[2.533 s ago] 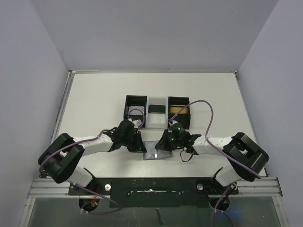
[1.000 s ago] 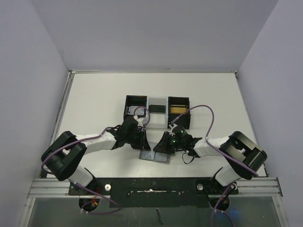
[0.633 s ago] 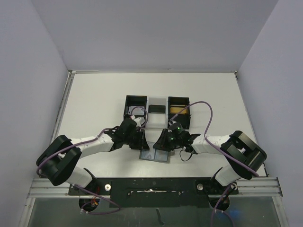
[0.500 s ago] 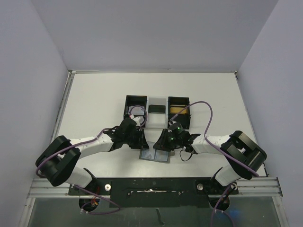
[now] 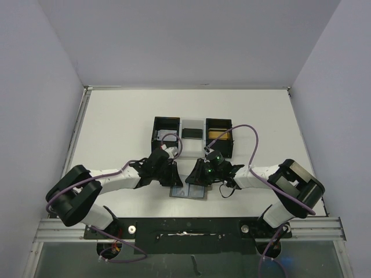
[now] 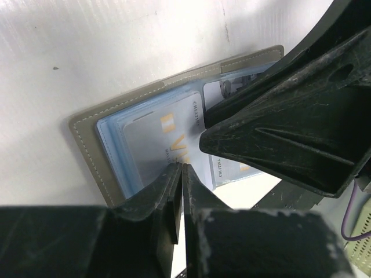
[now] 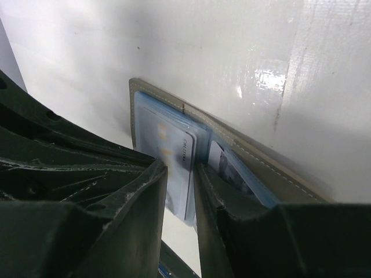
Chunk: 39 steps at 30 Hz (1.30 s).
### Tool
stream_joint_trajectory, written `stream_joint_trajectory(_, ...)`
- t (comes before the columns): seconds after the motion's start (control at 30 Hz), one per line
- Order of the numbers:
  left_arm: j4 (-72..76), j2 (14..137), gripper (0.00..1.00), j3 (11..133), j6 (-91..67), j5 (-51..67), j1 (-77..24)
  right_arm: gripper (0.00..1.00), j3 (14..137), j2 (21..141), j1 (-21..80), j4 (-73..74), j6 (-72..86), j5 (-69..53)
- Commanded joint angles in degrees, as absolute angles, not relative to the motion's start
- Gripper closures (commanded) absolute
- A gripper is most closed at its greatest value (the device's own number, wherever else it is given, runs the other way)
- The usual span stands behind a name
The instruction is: Take the credit cards out of the card holder
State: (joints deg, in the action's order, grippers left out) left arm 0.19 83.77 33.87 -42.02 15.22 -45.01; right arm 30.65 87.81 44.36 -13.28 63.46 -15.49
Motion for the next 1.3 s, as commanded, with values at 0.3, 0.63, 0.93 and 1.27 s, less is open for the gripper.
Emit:
stream_joint_trajectory(0.3, -1.1, 77.1, 0.78, 32.5, -43.5, 7.9, -45.2, 0.72, 30.7, 87.9, 45.2, -10.9, 63.3, -13.7)
stream_joint_trajectory(0.63, -0.8, 81.0, 0.80, 33.2, -43.5, 9.6, -45.3, 0.73, 31.4, 88.3, 45.2, -9.8, 62.7, -13.4)
stream_joint_trajectory(0.93, -0.2, 82.9, 0.86, 31.5, -44.4, 10.8, -45.3, 0.84, 28.9, 88.4, 45.2, -18.8, 64.6, -18.4)
stream_joint_trajectory(1.27, -1.8, 83.4, 0.87, 31.5, -44.5, 8.6, -45.3, 1.00, 24.6, 84.9, 40.0, -20.5, 64.7, -22.9)
